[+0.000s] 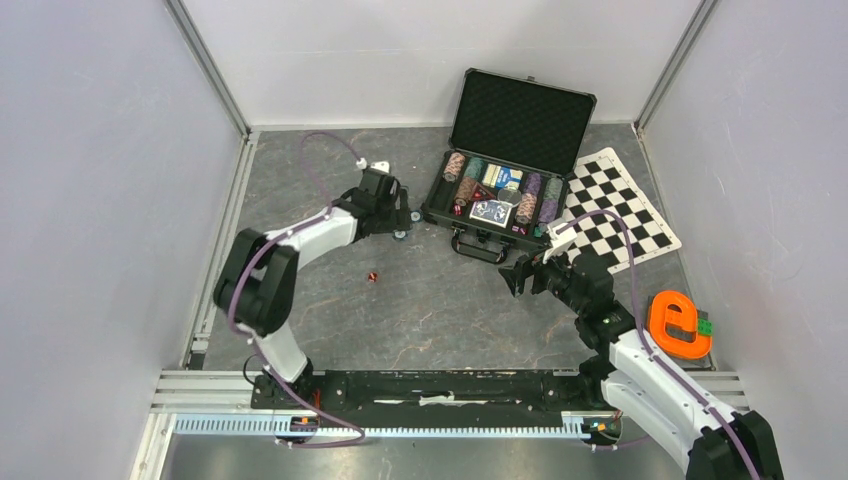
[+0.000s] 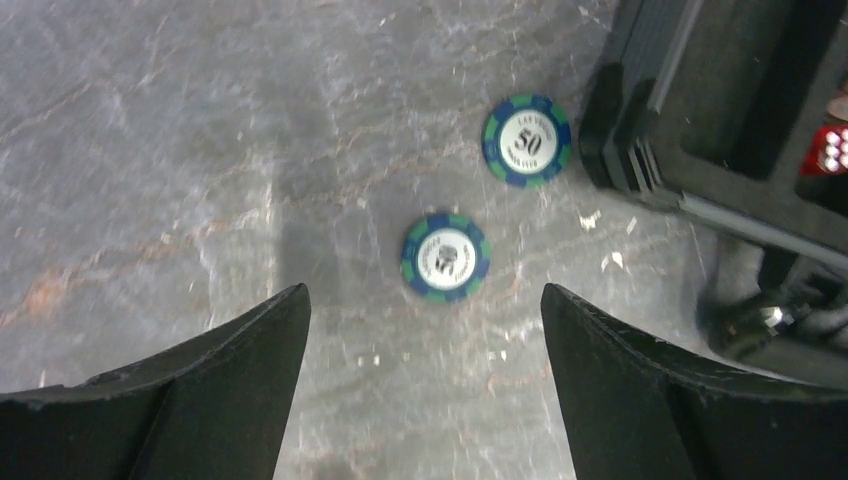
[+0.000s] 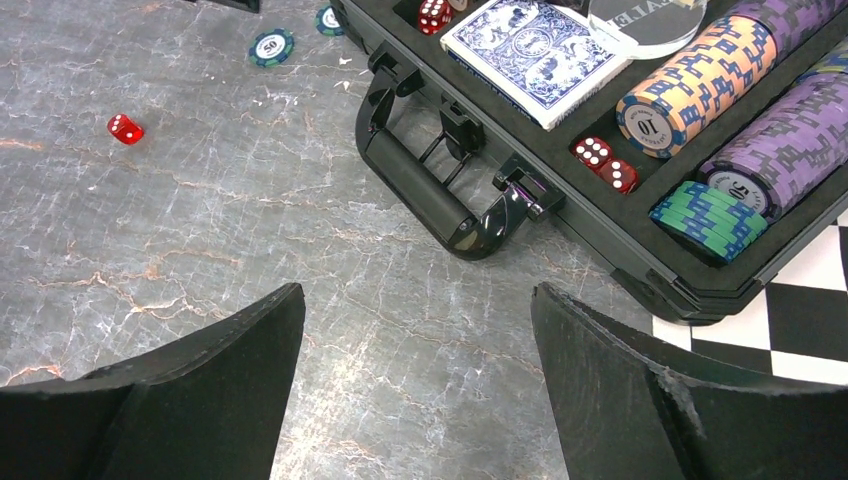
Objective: Pack up texas hold em set
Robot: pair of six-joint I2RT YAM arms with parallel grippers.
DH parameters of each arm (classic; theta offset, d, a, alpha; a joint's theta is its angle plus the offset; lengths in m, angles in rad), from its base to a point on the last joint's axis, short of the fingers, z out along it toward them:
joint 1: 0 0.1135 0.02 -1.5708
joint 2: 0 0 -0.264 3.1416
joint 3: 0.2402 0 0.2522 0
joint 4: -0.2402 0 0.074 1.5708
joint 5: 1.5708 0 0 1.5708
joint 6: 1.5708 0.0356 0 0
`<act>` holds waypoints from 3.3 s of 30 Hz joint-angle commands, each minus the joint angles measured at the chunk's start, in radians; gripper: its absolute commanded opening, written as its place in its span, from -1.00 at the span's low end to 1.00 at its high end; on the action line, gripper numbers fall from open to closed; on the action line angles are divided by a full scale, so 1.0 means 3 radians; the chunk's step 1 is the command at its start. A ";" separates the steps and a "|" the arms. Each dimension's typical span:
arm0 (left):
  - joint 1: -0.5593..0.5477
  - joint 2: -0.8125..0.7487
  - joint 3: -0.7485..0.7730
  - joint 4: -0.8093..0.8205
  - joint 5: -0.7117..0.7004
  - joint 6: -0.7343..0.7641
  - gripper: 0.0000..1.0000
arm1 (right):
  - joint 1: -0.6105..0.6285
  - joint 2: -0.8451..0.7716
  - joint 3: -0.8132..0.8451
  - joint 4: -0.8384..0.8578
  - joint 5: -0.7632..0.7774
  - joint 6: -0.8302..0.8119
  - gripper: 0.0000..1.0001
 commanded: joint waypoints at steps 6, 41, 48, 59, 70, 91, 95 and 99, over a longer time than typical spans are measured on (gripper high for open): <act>-0.0006 0.0655 0.0706 -0.0158 0.0218 0.0956 0.74 | 0.0008 0.0086 0.0062 0.0151 -0.0087 0.0042 0.78; 0.0000 0.2050 0.2721 -0.1763 0.1430 0.3148 0.20 | 0.0006 0.0333 0.0148 0.0135 -0.0151 0.0024 0.78; -0.0067 0.1997 0.2634 -0.1823 0.1060 0.3068 0.04 | 0.0007 0.0351 0.0142 0.0129 -0.0174 0.0028 0.78; -0.0370 0.1333 0.1743 -0.1556 0.0683 0.2833 0.04 | 0.0005 0.0311 0.0132 0.0126 -0.0237 0.0046 0.78; -0.0398 0.0833 0.1411 -0.0973 0.0574 0.2569 0.28 | 0.0007 0.0276 0.0127 0.0126 -0.0256 0.0051 0.78; -0.0285 0.1738 0.2425 -0.1756 0.0847 0.3186 0.55 | 0.0008 0.0274 0.0191 0.0083 -0.0251 0.0010 0.77; -0.0248 0.1791 0.2390 -0.1757 0.0937 0.3220 0.51 | 0.0008 0.0309 0.0196 0.0087 -0.0260 0.0011 0.78; -0.0216 0.1904 0.2483 -0.1898 0.1217 0.3337 0.33 | 0.0008 0.0328 0.0191 0.0103 -0.0286 0.0016 0.77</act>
